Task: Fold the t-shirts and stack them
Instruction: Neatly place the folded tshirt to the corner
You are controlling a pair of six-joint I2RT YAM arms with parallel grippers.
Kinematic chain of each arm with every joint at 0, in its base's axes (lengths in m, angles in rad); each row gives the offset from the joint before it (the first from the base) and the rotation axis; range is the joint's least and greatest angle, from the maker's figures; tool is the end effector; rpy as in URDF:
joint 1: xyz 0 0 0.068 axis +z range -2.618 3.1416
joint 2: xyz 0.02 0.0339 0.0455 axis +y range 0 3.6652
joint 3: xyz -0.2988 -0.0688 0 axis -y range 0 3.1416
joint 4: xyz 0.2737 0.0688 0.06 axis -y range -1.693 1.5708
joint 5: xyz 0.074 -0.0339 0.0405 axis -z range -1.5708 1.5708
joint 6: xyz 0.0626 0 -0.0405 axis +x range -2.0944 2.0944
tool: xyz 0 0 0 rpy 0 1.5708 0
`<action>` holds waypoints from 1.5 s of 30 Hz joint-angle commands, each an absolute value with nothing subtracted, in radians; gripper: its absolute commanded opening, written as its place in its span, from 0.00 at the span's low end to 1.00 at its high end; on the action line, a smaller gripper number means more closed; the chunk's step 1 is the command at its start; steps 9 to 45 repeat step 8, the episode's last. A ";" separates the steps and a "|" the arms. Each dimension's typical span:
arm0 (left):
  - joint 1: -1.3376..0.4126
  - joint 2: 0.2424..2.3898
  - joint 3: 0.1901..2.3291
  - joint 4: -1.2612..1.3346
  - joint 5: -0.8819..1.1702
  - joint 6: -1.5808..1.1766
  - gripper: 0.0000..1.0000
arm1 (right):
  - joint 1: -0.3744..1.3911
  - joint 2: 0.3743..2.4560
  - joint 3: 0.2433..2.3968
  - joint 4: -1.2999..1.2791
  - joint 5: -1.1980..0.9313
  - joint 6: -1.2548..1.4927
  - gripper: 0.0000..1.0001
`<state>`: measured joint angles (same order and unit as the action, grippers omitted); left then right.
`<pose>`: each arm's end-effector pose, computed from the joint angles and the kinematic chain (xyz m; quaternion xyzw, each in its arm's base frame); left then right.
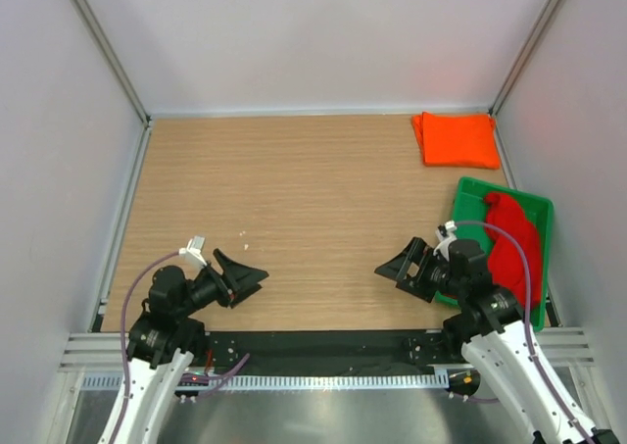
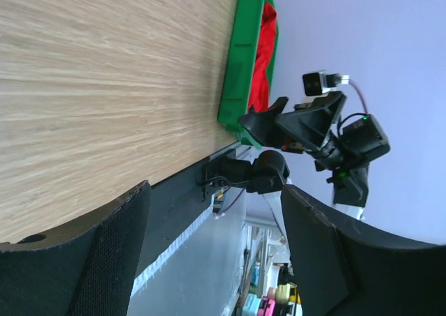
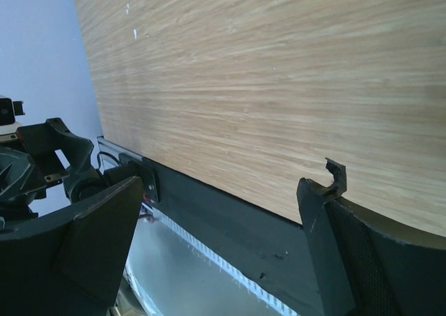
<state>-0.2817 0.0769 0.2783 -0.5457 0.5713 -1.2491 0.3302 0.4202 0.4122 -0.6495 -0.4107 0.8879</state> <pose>0.0842 -0.0596 0.2072 -0.2213 0.7701 -0.5488 0.2385 0.1105 0.0643 0.2129 0.1554 0.8695 0.3971 0.2494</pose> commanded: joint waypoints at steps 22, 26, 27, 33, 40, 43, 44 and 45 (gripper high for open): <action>-0.282 -0.047 0.256 -0.595 0.636 -1.308 0.81 | 0.334 0.166 0.250 -0.619 -0.517 0.994 1.00; -0.282 -0.047 0.256 -0.595 0.636 -1.308 0.81 | 0.334 0.166 0.250 -0.619 -0.517 0.994 1.00; -0.282 -0.047 0.256 -0.595 0.636 -1.308 0.81 | 0.334 0.166 0.250 -0.619 -0.517 0.994 1.00; -0.282 -0.047 0.256 -0.595 0.636 -1.308 0.81 | 0.334 0.166 0.250 -0.619 -0.517 0.994 1.00; -0.282 -0.047 0.256 -0.595 0.636 -1.308 0.81 | 0.334 0.166 0.250 -0.619 -0.517 0.994 1.00; -0.282 -0.047 0.256 -0.595 0.636 -1.308 0.81 | 0.334 0.166 0.250 -0.619 -0.517 0.994 1.00; -0.282 -0.047 0.256 -0.595 0.636 -1.308 0.81 | 0.334 0.166 0.250 -0.619 -0.517 0.994 1.00; -0.282 -0.047 0.256 -0.595 0.636 -1.308 0.81 | 0.334 0.166 0.250 -0.619 -0.517 0.994 1.00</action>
